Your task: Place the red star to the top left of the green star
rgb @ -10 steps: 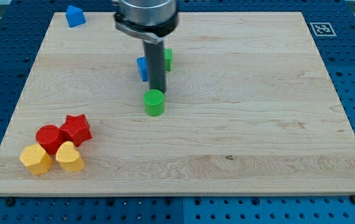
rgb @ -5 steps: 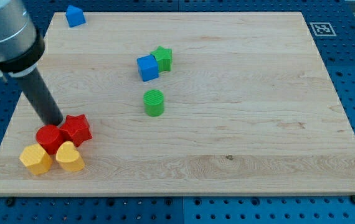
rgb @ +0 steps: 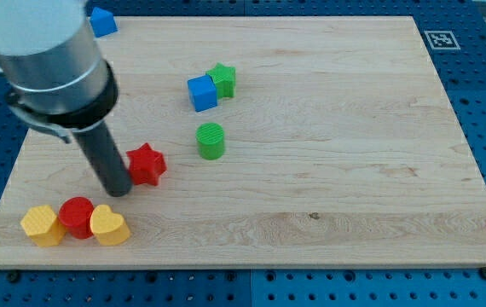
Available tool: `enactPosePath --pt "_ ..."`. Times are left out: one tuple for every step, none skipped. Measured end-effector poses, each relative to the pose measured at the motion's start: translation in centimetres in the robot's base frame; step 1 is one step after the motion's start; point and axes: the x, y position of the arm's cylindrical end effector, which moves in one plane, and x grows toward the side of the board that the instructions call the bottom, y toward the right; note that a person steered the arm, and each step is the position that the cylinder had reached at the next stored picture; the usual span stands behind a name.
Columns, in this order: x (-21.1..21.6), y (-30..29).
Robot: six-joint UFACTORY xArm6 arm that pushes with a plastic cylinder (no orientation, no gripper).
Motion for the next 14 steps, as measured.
enactPosePath --pt "-0.7 3.5" --pt "-2.8 6.2" --pt "-4.8 7.4" --pt "-6.5 7.6" --pt "-6.8 7.3" --pt "-7.5 4.8" --pt "-8.4 2.0" --pt "-10.8 1.8" --pt "-14.3 0.4" --pt "-17.3 -1.0" --pt "-20.3 -2.4" --pt "-21.3 -2.2" --pt "-20.3 -1.7" --pt "-19.2 -0.7"
